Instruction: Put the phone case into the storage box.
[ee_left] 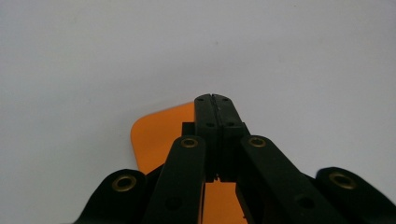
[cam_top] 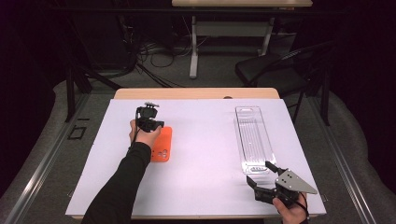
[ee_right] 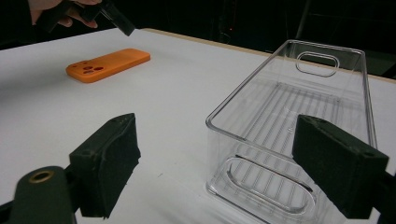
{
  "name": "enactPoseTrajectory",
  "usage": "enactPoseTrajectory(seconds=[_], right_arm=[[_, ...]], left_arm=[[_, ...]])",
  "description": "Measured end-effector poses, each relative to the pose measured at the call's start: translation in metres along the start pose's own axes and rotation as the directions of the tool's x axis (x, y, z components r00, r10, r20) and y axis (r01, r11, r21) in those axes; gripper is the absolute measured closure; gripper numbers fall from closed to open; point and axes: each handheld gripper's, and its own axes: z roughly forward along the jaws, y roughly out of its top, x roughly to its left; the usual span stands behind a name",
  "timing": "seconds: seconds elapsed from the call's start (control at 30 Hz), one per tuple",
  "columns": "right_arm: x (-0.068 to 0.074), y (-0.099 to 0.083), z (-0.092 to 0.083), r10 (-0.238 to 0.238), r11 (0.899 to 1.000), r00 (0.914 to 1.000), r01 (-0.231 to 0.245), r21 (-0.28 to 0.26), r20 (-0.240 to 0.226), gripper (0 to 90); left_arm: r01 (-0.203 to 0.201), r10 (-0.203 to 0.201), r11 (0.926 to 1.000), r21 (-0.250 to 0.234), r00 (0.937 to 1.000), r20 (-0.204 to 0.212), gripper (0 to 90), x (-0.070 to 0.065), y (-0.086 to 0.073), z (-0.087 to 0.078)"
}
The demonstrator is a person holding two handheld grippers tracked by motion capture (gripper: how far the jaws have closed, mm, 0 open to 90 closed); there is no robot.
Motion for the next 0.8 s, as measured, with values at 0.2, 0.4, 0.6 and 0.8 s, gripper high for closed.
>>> enactPoseTrajectory(seconds=[0.2,0.4,0.6,0.8], right_arm=[[0.000,-0.001,0.001,-0.002,1.000,1.0000,0.002,0.011,-0.007,14.1],[0.001,-0.001,0.001,-0.001,1.000,1.0000,0.001,0.017,-0.007,14.1],[0.002,-0.002,0.001,-0.004,1.000,0.9999,0.004,0.020,-0.013,14.1],[0.002,-0.002,0.001,-0.002,1.000,0.9999,0.002,0.017,-0.015,14.1]], left_arm=[[0.014,-0.014,0.9999,0.003,0.9999,-0.008,90.0,0.006,0.000,0.017],[0.027,-0.026,0.9996,0.007,0.9994,-0.024,90.0,0.011,0.001,0.033],[0.027,-0.027,0.9996,0.011,0.9991,-0.034,90.0,0.010,0.004,0.042],[0.012,-0.011,0.9996,0.026,0.9993,-0.035,90.0,0.006,0.008,0.050]])
